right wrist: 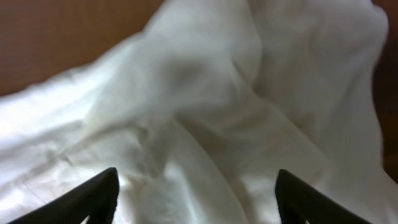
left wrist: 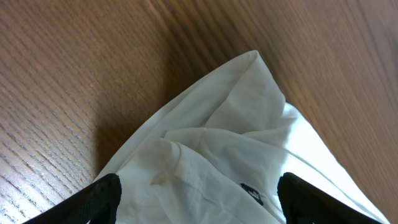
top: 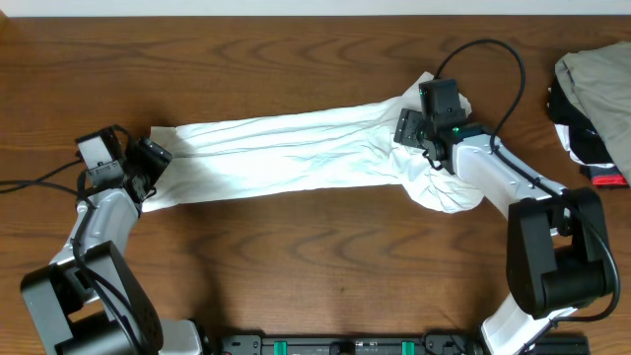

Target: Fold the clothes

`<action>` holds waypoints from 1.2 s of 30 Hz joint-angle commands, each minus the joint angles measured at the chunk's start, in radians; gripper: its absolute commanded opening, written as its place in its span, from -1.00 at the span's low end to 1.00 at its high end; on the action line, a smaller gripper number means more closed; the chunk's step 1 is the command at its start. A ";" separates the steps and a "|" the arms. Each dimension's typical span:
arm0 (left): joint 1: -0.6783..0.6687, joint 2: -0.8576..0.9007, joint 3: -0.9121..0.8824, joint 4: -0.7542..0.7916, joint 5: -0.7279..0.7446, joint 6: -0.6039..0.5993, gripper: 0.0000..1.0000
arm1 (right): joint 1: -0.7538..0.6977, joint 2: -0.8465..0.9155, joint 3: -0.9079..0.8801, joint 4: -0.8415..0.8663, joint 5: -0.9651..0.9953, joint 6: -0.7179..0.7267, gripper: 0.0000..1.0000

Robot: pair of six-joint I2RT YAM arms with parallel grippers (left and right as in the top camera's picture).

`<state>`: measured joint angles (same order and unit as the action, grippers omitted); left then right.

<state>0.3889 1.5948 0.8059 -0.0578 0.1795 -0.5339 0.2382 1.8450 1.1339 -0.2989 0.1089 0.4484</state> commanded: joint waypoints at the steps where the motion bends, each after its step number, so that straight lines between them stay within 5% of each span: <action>1: -0.002 -0.067 0.019 -0.008 -0.012 0.009 0.68 | -0.028 -0.026 0.087 -0.078 0.020 -0.019 0.67; 8: -0.002 -0.251 0.019 -0.072 -0.004 0.009 0.69 | -0.056 -0.123 0.278 -0.378 0.014 -0.021 0.99; 14: -0.002 -0.399 0.019 -0.193 0.150 0.010 0.69 | -0.056 -0.211 0.316 -0.614 -0.251 -0.158 0.97; 17: -0.003 -0.430 0.019 -0.279 0.223 0.009 0.69 | -0.053 -0.216 0.315 -0.730 -0.327 -0.158 0.76; 20: -0.003 -0.430 0.018 -0.380 0.248 0.009 0.69 | -0.038 -0.216 0.284 -0.809 -0.335 -0.170 0.27; 23: -0.003 -0.418 0.016 -0.460 0.248 0.009 0.69 | -0.019 -0.212 0.227 -0.789 -0.328 -0.240 0.10; 36: -0.137 -0.356 0.016 -0.533 0.310 0.086 0.70 | 0.005 -0.146 0.055 -0.505 -0.135 -0.213 0.19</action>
<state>0.2981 1.2270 0.8097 -0.5884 0.4603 -0.4965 0.2371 1.6737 1.1946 -0.8104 -0.1078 0.2165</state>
